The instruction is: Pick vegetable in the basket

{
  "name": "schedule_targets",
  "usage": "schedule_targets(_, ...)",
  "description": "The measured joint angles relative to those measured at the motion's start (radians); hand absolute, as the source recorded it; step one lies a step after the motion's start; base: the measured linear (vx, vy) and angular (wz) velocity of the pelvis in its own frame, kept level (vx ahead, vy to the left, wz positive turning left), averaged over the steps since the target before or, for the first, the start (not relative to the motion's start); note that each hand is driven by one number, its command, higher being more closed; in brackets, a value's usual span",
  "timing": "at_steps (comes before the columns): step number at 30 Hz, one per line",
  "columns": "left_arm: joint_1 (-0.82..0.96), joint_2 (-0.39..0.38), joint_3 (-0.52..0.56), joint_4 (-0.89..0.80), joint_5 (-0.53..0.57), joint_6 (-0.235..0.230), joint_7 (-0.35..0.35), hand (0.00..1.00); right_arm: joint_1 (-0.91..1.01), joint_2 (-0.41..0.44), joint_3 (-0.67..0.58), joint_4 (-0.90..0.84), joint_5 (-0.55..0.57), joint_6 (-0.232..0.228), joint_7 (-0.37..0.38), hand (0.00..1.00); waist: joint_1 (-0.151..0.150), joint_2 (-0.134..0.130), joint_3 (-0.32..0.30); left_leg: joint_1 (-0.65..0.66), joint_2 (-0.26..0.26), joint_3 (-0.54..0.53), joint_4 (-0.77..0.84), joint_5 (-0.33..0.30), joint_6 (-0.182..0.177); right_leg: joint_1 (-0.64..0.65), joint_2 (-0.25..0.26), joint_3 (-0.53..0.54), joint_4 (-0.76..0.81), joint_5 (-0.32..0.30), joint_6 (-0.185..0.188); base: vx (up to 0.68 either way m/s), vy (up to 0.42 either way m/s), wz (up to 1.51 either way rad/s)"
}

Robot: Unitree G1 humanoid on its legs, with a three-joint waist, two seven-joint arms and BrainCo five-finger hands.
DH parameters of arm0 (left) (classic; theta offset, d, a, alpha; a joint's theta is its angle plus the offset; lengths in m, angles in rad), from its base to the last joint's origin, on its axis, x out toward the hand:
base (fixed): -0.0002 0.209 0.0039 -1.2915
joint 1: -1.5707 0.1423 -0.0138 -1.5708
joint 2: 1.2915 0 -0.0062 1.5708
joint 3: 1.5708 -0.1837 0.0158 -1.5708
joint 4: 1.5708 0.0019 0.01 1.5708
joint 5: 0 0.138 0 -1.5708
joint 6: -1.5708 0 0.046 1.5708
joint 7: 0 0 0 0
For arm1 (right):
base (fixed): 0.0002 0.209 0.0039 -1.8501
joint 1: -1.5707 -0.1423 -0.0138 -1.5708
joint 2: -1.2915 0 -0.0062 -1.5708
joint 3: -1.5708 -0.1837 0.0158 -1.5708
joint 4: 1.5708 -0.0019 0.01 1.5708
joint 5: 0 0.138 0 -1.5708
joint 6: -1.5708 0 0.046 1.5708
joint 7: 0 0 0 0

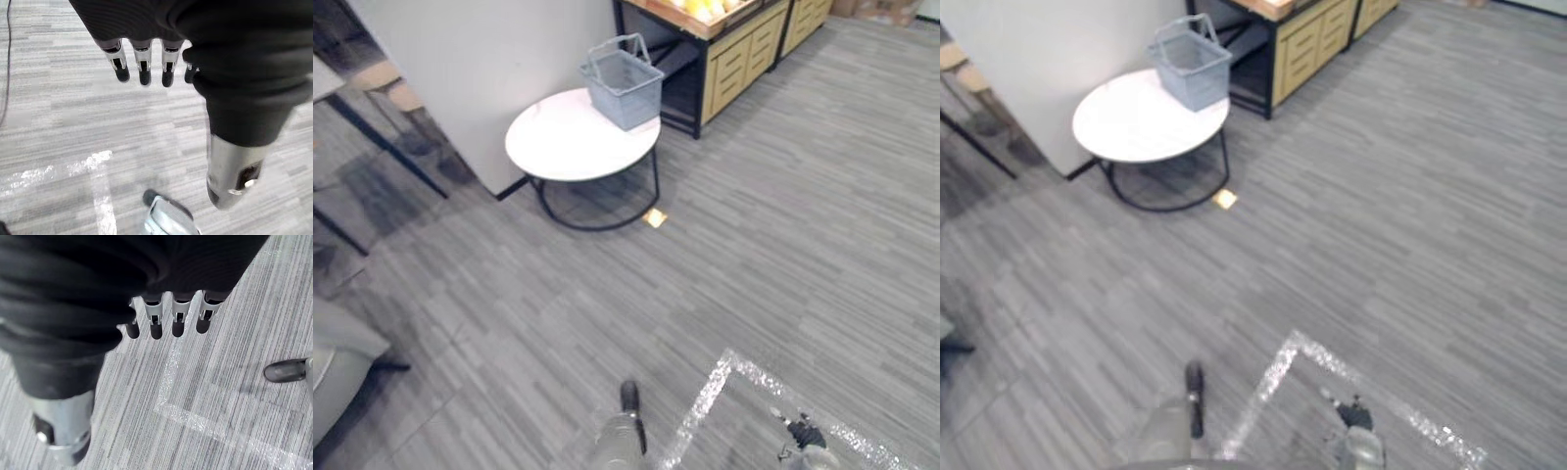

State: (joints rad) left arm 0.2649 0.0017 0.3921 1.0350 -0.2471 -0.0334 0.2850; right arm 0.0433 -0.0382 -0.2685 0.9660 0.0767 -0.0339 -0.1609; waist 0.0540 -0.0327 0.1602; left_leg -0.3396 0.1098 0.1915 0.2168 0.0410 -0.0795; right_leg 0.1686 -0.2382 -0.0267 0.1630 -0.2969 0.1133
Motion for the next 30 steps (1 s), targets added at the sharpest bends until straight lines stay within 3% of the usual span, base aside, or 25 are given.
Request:
schedule_targets(1,-0.021,0.015,-0.002,0.003,0.029,0.001,0.014,0.0,0.0,0.004,-0.002,0.005,0.0,0.0,0.0,0.0,-0.012,-0.01,-0.005,0.011,-0.032,0.01,0.011,-0.028,0.024,-0.05,-0.029,0.026,0.093,0.04,0.019,0.53,0.264,0.1)
schedule_targets(3,-0.034,0.02,-0.003,-0.002,0.035,0.003,0.018,0.0,0.001,0.006,-0.028,0.034,-0.001,0.001,0.001,0.0,-0.022,-0.016,-0.005,0.074,-0.068,0.028,0.013,-0.071,0.053,-0.096,-0.056,0.074,0.269,0.118,0.008,0.51,0.257,-0.07)
schedule_targets(4,-0.033,0.023,-0.004,-0.006,0.036,0.007,0.018,0.0,0.012,0.007,-0.039,0.035,-0.002,0.002,0.0,0.0,-0.023,-0.019,-0.003,0.137,-0.083,0.049,0.009,-0.111,0.067,-0.165,-0.073,0.095,0.445,0.231,0.013,0.48,0.239,-0.21)
schedule_targets(5,-0.033,0.026,-0.024,-0.01,0.036,0.016,0.02,0.0,0.027,0.006,-0.039,0.034,-0.002,0.001,-0.001,0.0,-0.031,-0.015,-0.004,0.202,-0.093,0.059,-0.007,-0.152,0.083,-0.223,-0.085,0.096,0.592,0.41,0.011,0.47,0.232,-0.21)
schedule_targets(6,-0.034,0.032,-0.041,-0.015,0.036,0.018,0.022,0.0,0.034,0.008,-0.039,0.034,-0.002,0.001,-0.002,0.0,-0.035,-0.01,-0.001,0.234,-0.096,0.06,-0.015,-0.169,0.088,-0.253,-0.09,0.095,0.675,0.458,0.028,0.45,0.196,-0.06)
schedule_targets(7,-0.039,0.039,-0.058,-0.023,0.039,0.02,0.022,0.0,0.038,0.016,-0.054,0.03,0.005,-0.001,-0.002,0.0,-0.041,-0.009,0.006,0.279,-0.101,0.056,-0.024,-0.186,0.095,-0.312,-0.086,0.087,0.813,0.434,0.024,0.35,0.119,-0.01)
schedule_targets(9,-0.073,0.048,-0.077,-0.029,0.059,0.023,0.022,0.0,0.038,0.012,-0.075,0.026,0.0,-0.001,-0.005,0.0,-0.071,-0.009,0.014,0.39,-0.102,0.038,-0.08,-0.21,0.105,-0.43,-0.039,0.017,1.019,0.296,-0.008,0.46,0.097,0.1)
schedule_targets(12,-0.128,0.04,-0.081,-0.059,0.076,0.024,0.024,0.0,0.078,0.023,-0.119,0.022,0.0,0.001,-0.008,0.0,-0.088,-0.002,0.035,0.533,-0.103,0.033,-0.154,-0.216,0.109,-0.577,-0.006,-0.125,0.971,0.184,-0.048,0.53,0.016,0.27)
schedule_targets(15,-0.178,-0.004,-0.083,-0.107,0.102,0.022,0.021,0.0,0.104,0.039,-0.158,0.02,0.0,0.01,-0.008,0.0,-0.107,0.017,0.055,0.601,-0.082,0.017,-0.167,-0.263,0.09,-0.604,-0.007,-0.216,0.716,0.179,-0.057,0.45,-0.097,0.49)
schedule_targets(17,-0.21,-0.042,-0.087,-0.14,0.118,0.02,0.017,0.0,0.127,0.05,-0.17,0.001,-0.001,0.022,-0.011,0.0,-0.125,0.022,0.059,0.684,-0.044,0.016,-0.182,-0.333,0.027,-0.598,-0.004,-0.216,0.349,0.198,-0.042,0.78,-0.375,0.44)
schedule_targets(18,-0.219,-0.05,-0.077,-0.137,0.132,0.021,0.017,0.0,0.137,0.058,-0.191,-0.011,-0.001,0.023,-0.011,0.0,-0.129,0.017,0.059,0.732,-0.012,0.019,-0.179,-0.377,-0.004,-0.576,0.011,-0.2,0.262,0.326,-0.053,0.83,-0.453,0.16)
schedule_targets(19,-0.225,-0.063,-0.071,-0.13,0.136,0.021,0.017,0.0,0.127,0.053,-0.203,-0.011,-0.001,0.024,-0.012,0.0,-0.125,0.04,0.067,0.744,0.006,0.029,-0.173,-0.379,-0.006,-0.579,0.037,-0.21,0.289,0.303,-0.087,0.7,-0.387,-0.15)
schedule_targets(20,-0.23,-0.076,-0.075,-0.127,0.139,0.021,0.014,0.0,0.116,0.055,-0.229,-0.016,-0.001,0.023,-0.014,0.0,-0.122,0.06,0.063,0.741,0.029,0.051,-0.144,-0.349,-0.006,-0.59,0.058,-0.213,0.347,0.239,-0.09,0.52,-0.306,-0.24)
schedule_targets(21,-0.237,-0.076,-0.072,-0.128,0.142,0.02,0.014,0.0,0.113,0.063,-0.246,-0.02,-0.001,0.024,-0.017,0.0,-0.129,0.053,0.066,0.754,0.039,0.057,-0.123,-0.299,-0.014,-0.59,0.059,-0.214,0.411,0.181,-0.106,0.49,-0.313,-0.16)
schedule_targets(24,-0.239,-0.078,-0.057,-0.128,0.143,0.02,0.015,0.0,0.113,0.06,-0.257,-0.032,-0.011,0.031,-0.018,0.0,-0.132,0.067,0.059,0.735,0.082,0.047,0.011,-0.207,-0.036,-0.547,0.086,-0.227,0.453,0.094,-0.129,0.47,-0.297,-0.14)
schedule_targets(26,-0.234,-0.083,-0.019,-0.127,0.143,0.02,0.016,0.0,0.107,0.065,-0.277,-0.042,-0.023,0.038,-0.02,0.0,-0.132,0.079,0.059,0.631,0.128,0.001,0.251,-0.1,-0.069,-0.488,0.122,-0.235,0.415,0.061,-0.132,0.46,-0.245,-0.16)
schedule_targets(27,-0.224,-0.084,0.007,-0.119,0.142,0.02,0.016,0.0,0.11,0.066,-0.275,-0.053,-0.024,0.04,-0.02,0.0,-0.133,0.089,0.06,0.535,0.159,-0.049,0.451,0.061,-0.096,-0.431,0.143,-0.239,0.379,0.043,-0.135,0.39,-0.13,-0.11)
schedule_targets(28,-0.218,-0.081,0.018,-0.107,0.141,0.021,0.016,0.0,0.109,0.066,-0.271,-0.056,-0.024,0.04,-0.021,0.0,-0.129,0.09,0.061,0.449,0.185,-0.07,0.629,0.126,-0.136,-0.392,0.157,-0.234,0.354,0.037,-0.146,0.46,-0.111,-0.28)
schedule_targets(29,-0.205,-0.082,0.042,-0.092,0.138,0.022,0.015,0.0,0.1,0.064,-0.263,-0.061,-0.022,0.041,-0.027,0.0,-0.117,0.094,0.065,0.36,0.21,-0.049,0.829,0.118,-0.132,-0.333,0.174,-0.216,0.327,0.028,-0.16,0.37,-0.053,-0.36)
schedule_targets(30,-0.195,-0.082,0.067,-0.094,0.134,0.022,0.015,0.0,0.096,0.063,-0.254,-0.067,-0.021,0.04,-0.028,0.0,-0.107,0.088,0.072,0.321,0.219,-0.032,0.898,0.097,-0.123,-0.297,0.183,-0.208,0.305,0.022,-0.169,0.37,-0.018,-0.54)
